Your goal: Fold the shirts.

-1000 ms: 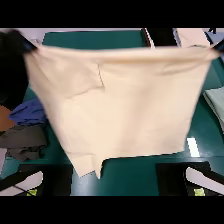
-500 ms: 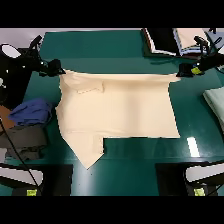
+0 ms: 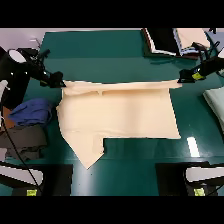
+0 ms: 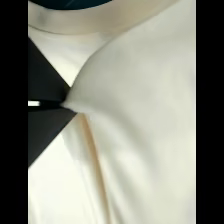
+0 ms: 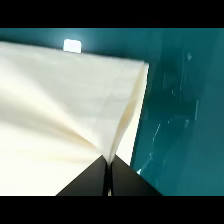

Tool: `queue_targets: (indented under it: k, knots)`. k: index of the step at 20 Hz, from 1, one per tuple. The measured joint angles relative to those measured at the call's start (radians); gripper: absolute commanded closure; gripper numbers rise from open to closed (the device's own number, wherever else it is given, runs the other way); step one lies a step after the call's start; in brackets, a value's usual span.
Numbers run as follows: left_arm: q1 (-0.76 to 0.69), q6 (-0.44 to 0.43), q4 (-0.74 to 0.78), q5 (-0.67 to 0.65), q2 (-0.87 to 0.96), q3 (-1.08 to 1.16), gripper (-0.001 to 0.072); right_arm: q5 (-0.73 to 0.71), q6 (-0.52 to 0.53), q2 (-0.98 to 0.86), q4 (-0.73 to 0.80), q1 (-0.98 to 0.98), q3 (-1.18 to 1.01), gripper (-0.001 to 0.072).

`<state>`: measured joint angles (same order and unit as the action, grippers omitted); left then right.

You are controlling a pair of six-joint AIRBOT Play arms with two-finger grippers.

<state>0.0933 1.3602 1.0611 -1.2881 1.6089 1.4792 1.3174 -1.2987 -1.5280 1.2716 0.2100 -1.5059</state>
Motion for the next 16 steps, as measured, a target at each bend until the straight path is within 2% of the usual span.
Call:
queue_targets:
  k: [1, 2, 3, 7, 10, 16]
  knots:
    - [0.0, 0.0, 0.003, -0.001, 0.0, -0.026, 0.0629, -0.014, 0.0, 0.011, 0.002, 0.0, 0.035, 0.0688]
    - [0.0, 0.002, 0.006, -0.001, 0.0, -0.05, 0.0331, -0.029, 0.0, 0.021, 0.002, -0.001, 0.066, 0.055]
    - [0.001, 0.008, 0.022, -0.003, 0.0, -0.068, 0.021, -0.04, 0.0, 0.028, 0.007, 0.0, 0.09, 0.0335]
    - [0.001, 0.056, 0.031, -0.012, -0.031, -0.101, 0.021, -0.063, 0.0, 0.054, -0.075, 0.012, 0.133, 0.0325]
    - [-0.005, 0.089, 0.097, -0.028, -0.133, -0.148, 0.021, -0.035, -0.001, 0.108, -0.135, 0.024, 0.142, 0.0325]
    - [-0.013, 0.15, 0.202, -0.029, -0.503, -0.565, 0.021, 0.043, 0.007, 0.279, -0.171, 0.031, 0.148, 0.0326]
